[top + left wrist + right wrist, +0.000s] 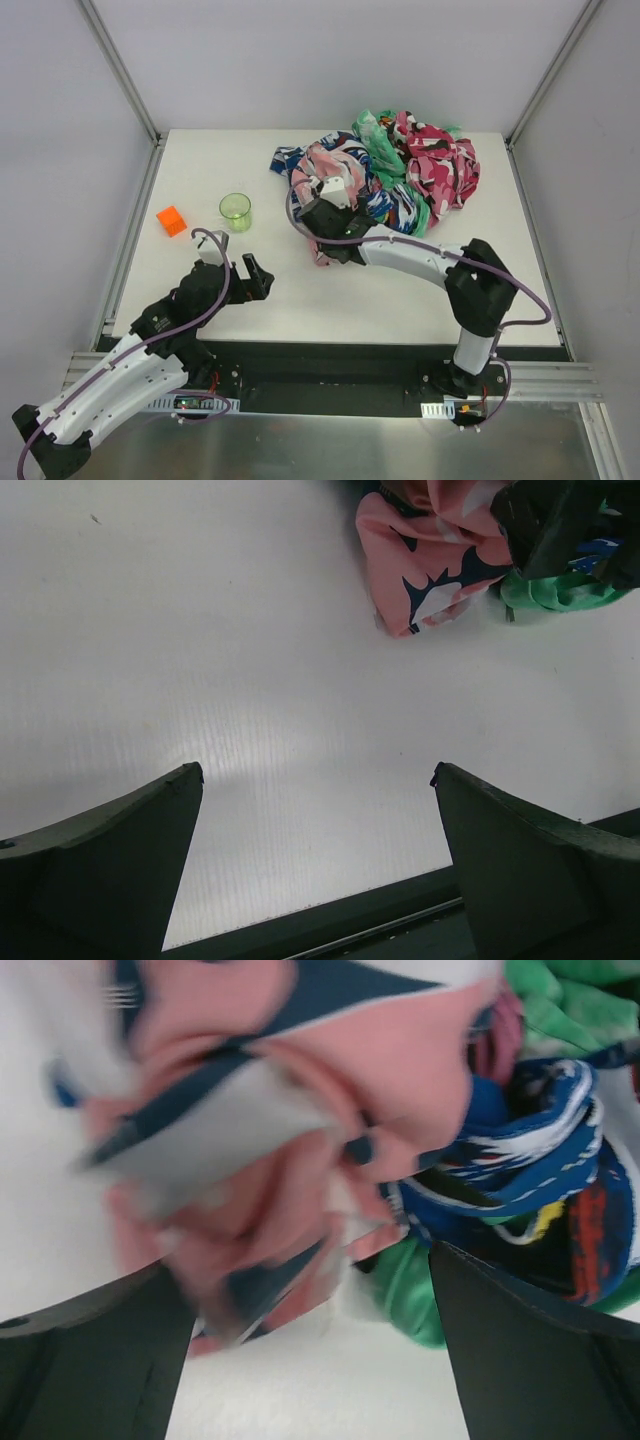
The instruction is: Pick out a specific cloth from the pile
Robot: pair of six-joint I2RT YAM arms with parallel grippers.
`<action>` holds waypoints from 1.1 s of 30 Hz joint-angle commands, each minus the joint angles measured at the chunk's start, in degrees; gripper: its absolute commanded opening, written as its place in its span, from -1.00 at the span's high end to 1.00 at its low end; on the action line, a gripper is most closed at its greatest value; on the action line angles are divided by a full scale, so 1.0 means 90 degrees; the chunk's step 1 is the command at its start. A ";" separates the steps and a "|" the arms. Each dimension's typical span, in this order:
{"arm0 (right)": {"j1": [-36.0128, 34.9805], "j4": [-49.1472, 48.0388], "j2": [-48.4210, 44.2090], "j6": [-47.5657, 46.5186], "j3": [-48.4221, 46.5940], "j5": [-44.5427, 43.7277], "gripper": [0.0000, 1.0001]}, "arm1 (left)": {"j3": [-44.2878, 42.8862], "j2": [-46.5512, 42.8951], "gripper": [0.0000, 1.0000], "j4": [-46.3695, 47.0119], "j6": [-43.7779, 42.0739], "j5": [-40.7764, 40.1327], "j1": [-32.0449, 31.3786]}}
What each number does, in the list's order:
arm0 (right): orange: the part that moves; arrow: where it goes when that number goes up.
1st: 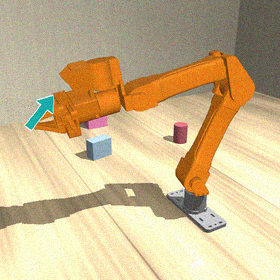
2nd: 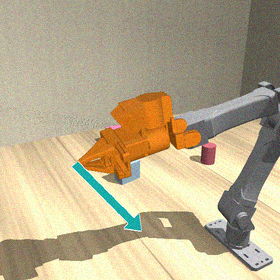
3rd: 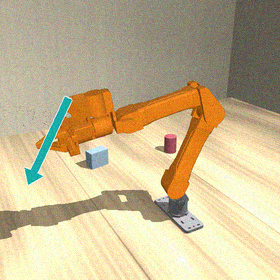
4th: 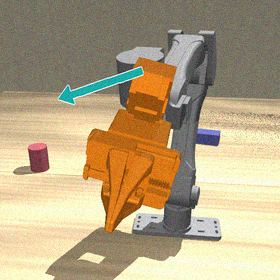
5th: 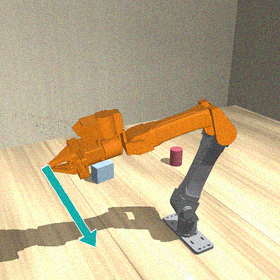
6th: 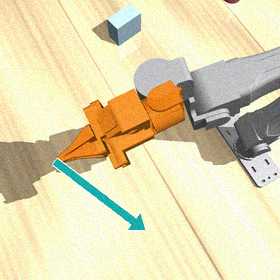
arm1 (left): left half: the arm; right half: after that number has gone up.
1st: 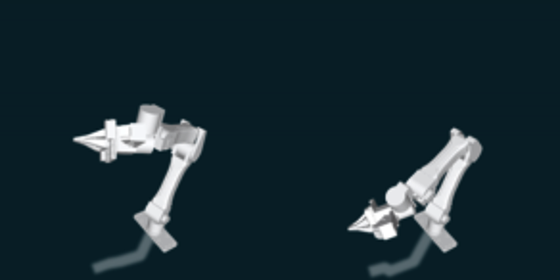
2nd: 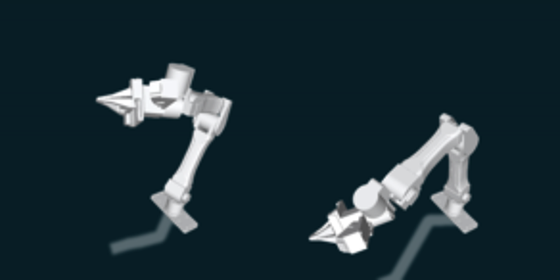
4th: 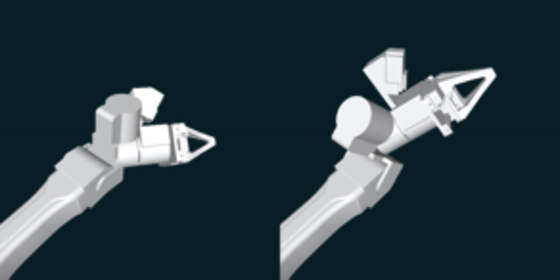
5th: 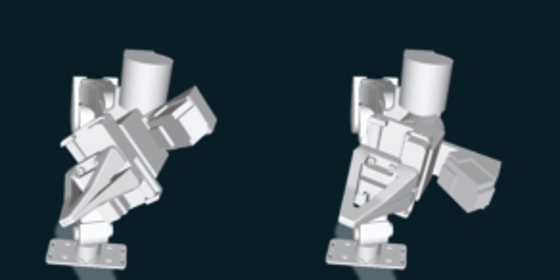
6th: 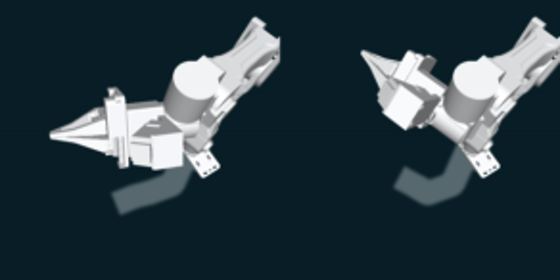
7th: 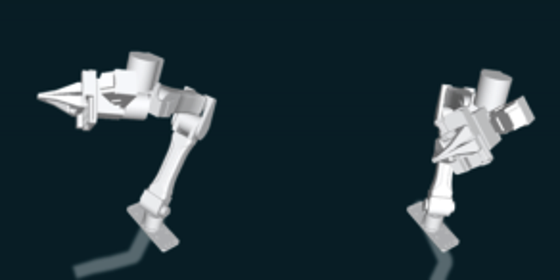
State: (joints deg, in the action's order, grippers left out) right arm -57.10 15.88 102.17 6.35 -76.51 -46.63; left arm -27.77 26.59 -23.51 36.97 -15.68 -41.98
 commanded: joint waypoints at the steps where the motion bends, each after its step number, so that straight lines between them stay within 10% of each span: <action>1: 0.0776 0.0843 0.0249 0.0701 -0.0103 -0.0396 -0.91 | 0.0087 -0.0132 -0.98 -0.0054 0.0111 -0.0133 -0.0014; 13: 0.2721 -0.0192 0.1947 0.0252 -0.0765 0.2427 -0.97 | -0.0039 0.0180 -0.98 -0.0044 0.0169 -0.0377 -0.0014; 23: 0.3180 -0.0036 0.1920 0.0194 -0.1498 0.3288 0.99 | -0.0088 0.0258 -0.98 -0.0054 0.0238 -0.0494 -0.0014; 33: 0.3288 0.0032 0.1060 -0.1095 -0.3382 0.3160 0.99 | -0.0381 0.0999 -0.98 0.0588 0.0072 -0.0758 -0.0014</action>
State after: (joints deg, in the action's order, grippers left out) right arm -28.58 24.47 118.85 2.09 -96.77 -17.26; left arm -28.29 31.97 -22.96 38.22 -20.58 -41.95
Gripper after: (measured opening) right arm 0.199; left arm 0.990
